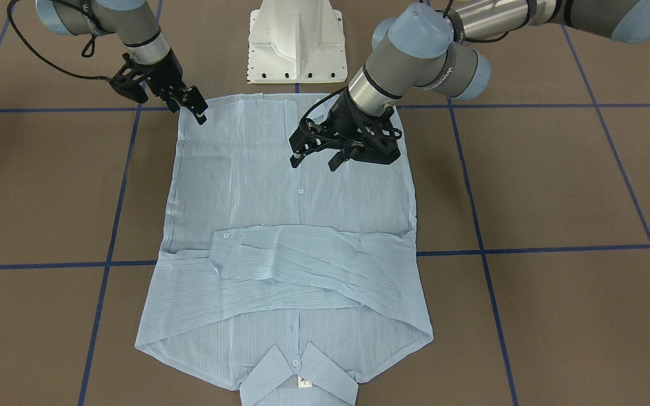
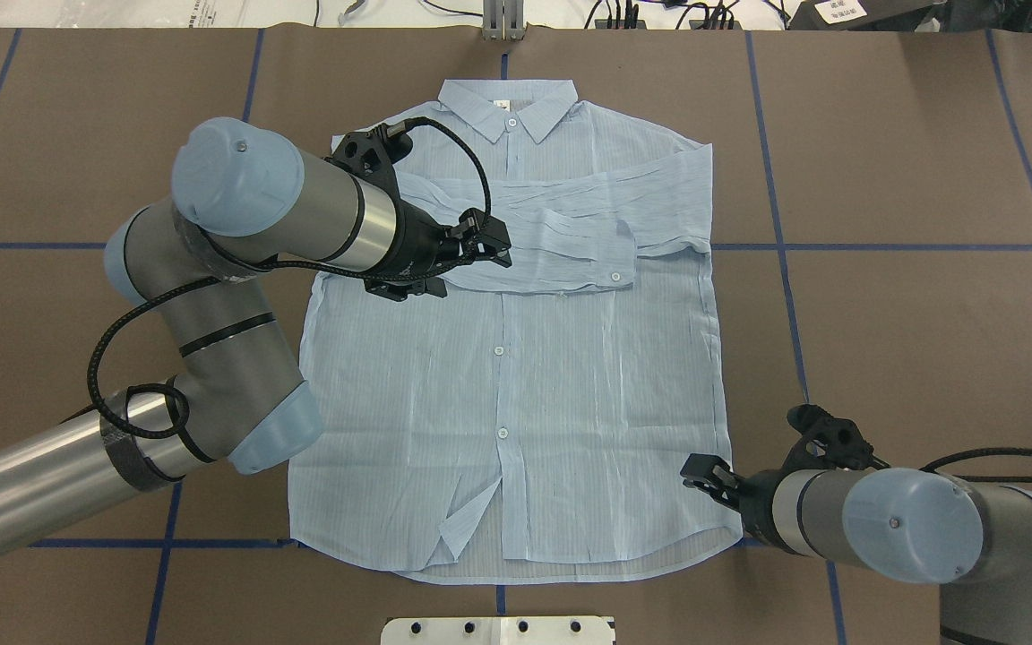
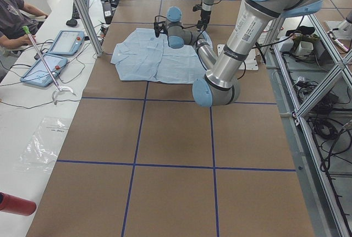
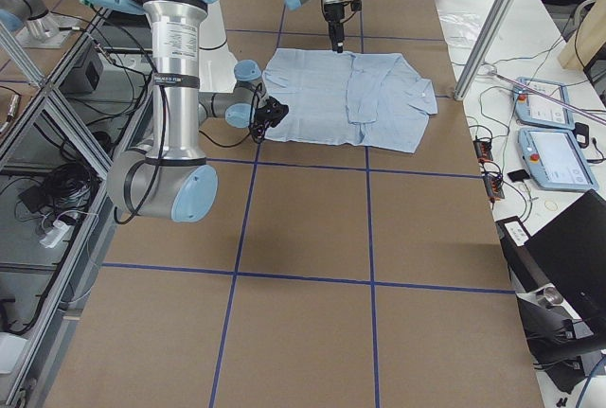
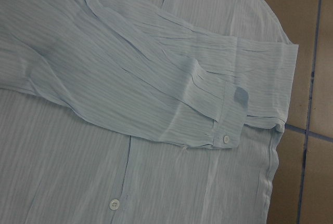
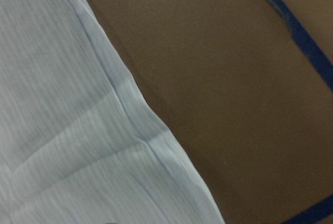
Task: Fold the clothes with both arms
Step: 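Move left gripper to the hem corner and grasp both hem corners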
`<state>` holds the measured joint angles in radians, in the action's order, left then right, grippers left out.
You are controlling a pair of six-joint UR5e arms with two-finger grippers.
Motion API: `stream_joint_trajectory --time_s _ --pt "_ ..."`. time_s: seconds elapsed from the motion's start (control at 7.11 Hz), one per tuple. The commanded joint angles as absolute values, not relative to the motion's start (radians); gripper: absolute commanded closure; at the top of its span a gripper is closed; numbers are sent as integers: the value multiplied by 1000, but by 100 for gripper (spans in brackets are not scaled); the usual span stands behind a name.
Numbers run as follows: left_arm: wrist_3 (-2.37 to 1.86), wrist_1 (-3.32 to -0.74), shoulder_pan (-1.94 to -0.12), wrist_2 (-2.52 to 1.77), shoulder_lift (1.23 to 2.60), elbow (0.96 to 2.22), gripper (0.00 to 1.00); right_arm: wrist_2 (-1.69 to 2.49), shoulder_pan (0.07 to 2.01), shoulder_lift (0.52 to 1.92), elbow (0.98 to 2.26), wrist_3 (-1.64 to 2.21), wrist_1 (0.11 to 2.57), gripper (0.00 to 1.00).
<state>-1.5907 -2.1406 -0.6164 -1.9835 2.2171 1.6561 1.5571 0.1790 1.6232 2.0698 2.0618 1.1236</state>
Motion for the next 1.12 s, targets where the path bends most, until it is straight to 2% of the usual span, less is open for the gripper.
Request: stream_joint_trajectory --time_s 0.0,0.14,0.28,0.42,0.56,0.7,0.84,0.98 --pt "-1591 -2143 -615 -1983 2212 1657 8 1543 166 1635 2071 2072 1124 21" --pt "-1591 -2143 -615 -1983 2212 1657 8 1543 166 1634 2071 2072 1124 27" --pt "-1591 -2143 -615 -1983 2212 1657 8 1542 166 1634 2071 2074 1124 40" --pt "-1591 -2143 -615 -1982 2212 1657 8 1542 167 1632 2074 2074 1124 58" --pt "-1591 -2143 -614 -1982 2212 1657 8 1545 166 1631 2075 2074 1124 90" --pt "-1591 -2143 -614 -1982 2207 1658 8 1549 167 1631 2075 2074 1124 100" --pt "-1598 -2140 -614 -1982 2191 1678 7 1551 167 1631 2079 2072 1124 100" --pt "-1609 -2135 -592 -1979 2113 1769 6 1554 170 1637 2095 2072 1124 100"
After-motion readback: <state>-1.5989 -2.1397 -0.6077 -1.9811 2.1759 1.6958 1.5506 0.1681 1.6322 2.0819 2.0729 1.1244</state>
